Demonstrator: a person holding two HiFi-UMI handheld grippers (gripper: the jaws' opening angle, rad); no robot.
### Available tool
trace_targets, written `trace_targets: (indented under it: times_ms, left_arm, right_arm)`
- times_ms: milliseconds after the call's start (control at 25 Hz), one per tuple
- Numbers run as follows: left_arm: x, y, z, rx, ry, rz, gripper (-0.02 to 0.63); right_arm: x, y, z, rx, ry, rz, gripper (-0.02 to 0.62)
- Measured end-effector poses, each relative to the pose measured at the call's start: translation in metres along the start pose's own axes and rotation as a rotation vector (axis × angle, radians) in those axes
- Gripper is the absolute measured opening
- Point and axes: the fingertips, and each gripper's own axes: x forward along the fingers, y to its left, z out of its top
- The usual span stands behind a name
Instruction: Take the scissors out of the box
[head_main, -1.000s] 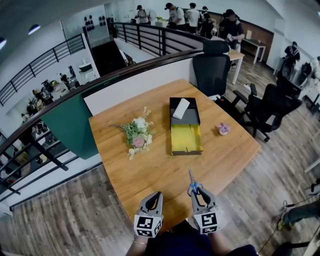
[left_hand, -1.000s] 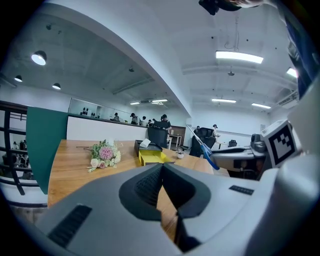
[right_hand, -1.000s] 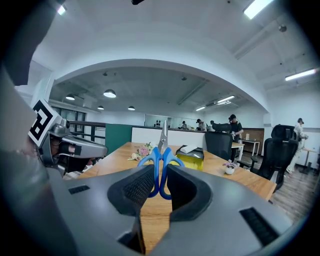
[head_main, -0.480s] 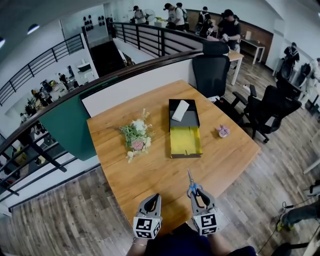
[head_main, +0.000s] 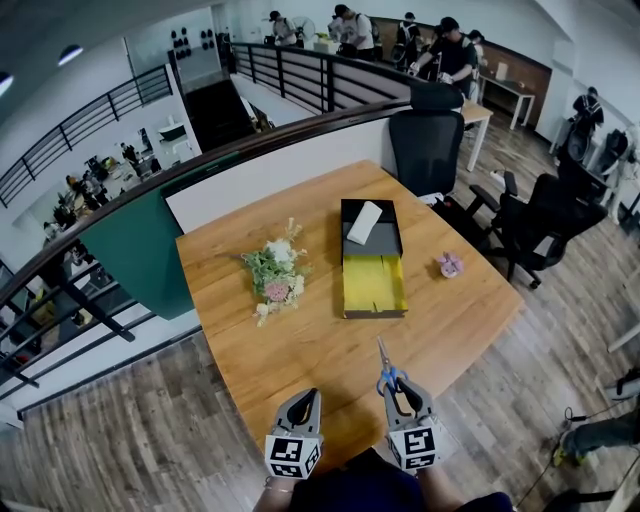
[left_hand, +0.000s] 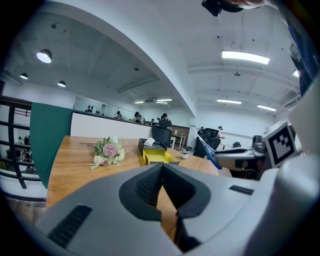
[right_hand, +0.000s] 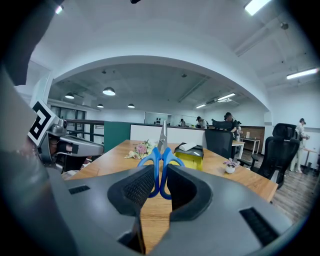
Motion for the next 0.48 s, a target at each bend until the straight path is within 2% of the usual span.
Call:
trace_targets:
  times_ms: [480]
  left_arm:
    - [0.0001,-0.0036,0.0018,-0.001,-0.009,0.018,0.003]
  right_arm:
    - [-0.0038,-0.0079,-0.0059,-0.012,0.018,0.001,0.092]
